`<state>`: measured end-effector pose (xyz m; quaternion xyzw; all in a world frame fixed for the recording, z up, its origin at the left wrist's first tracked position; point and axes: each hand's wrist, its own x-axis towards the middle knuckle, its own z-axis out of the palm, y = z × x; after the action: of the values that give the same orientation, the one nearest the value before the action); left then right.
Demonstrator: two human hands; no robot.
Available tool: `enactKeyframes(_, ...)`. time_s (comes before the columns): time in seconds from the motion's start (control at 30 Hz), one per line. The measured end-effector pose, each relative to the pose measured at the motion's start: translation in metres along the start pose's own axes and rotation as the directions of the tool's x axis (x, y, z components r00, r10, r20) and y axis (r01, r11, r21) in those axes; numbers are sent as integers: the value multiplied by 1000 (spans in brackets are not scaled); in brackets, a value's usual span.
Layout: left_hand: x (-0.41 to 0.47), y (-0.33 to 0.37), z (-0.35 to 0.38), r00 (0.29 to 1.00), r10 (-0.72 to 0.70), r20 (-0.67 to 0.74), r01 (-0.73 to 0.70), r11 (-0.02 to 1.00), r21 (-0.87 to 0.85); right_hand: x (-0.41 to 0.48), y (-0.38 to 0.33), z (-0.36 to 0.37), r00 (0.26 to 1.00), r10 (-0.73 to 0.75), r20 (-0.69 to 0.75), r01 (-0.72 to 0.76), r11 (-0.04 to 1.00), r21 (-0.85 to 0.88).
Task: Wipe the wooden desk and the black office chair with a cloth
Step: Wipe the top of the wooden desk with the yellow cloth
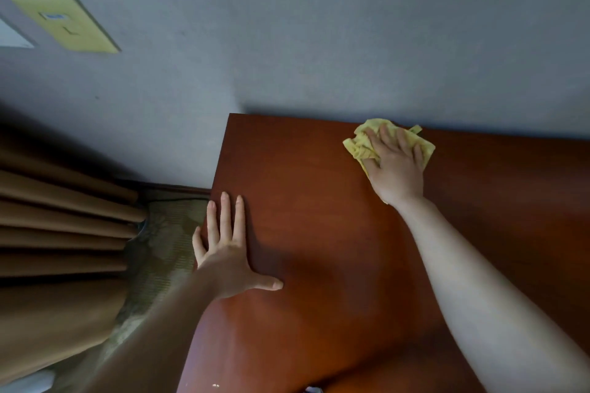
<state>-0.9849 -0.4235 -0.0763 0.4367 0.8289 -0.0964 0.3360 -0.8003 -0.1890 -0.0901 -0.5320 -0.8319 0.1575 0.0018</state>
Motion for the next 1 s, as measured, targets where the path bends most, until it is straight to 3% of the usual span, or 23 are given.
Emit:
enactKeyframes(0.27,-4,-1,1,997,25,-71,-30,997,-75,-5,-32,7,973,-218,77,220,976,-7)
enactKeyframes(0.53,-23,-24,-9,984,174,-48,-173,985,9,-85,-88,33,892,-417,176,424,906,-3)
enactKeyframes(0.77,-75,-60,18,973,231,8,-231,969,93,-187,-100,48,833,-492,253,496,867,53)
enactKeyframes(1.0,-120,-85,51,956,294,7,-294,953,68,-274,-97,55,811,-504,297,501,860,91)
